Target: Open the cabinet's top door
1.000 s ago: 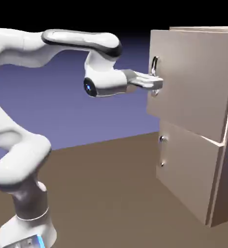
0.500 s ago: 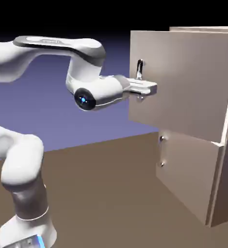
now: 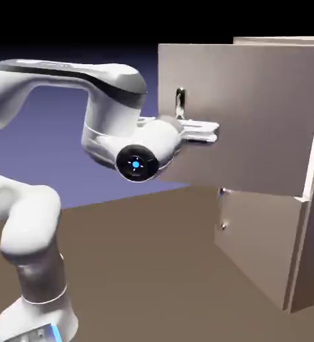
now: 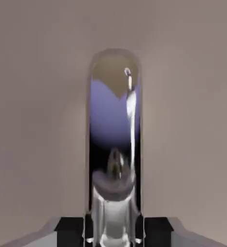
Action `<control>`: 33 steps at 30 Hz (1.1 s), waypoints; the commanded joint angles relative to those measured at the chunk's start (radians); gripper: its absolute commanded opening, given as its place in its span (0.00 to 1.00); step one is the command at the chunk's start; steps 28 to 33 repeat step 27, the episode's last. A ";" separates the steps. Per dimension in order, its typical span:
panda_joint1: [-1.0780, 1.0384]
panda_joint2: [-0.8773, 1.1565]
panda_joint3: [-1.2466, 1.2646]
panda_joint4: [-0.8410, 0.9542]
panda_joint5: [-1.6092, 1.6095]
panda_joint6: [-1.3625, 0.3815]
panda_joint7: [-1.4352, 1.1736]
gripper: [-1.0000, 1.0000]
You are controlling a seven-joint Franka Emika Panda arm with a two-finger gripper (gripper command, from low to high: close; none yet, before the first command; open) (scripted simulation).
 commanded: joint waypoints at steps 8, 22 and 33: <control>0.095 0.208 -0.272 0.218 -0.204 -0.349 -0.050 0.00; 0.353 0.689 -0.710 0.654 -0.269 -0.937 -0.238 0.00; 0.321 0.870 -0.758 0.758 -0.232 -1.113 -0.329 0.00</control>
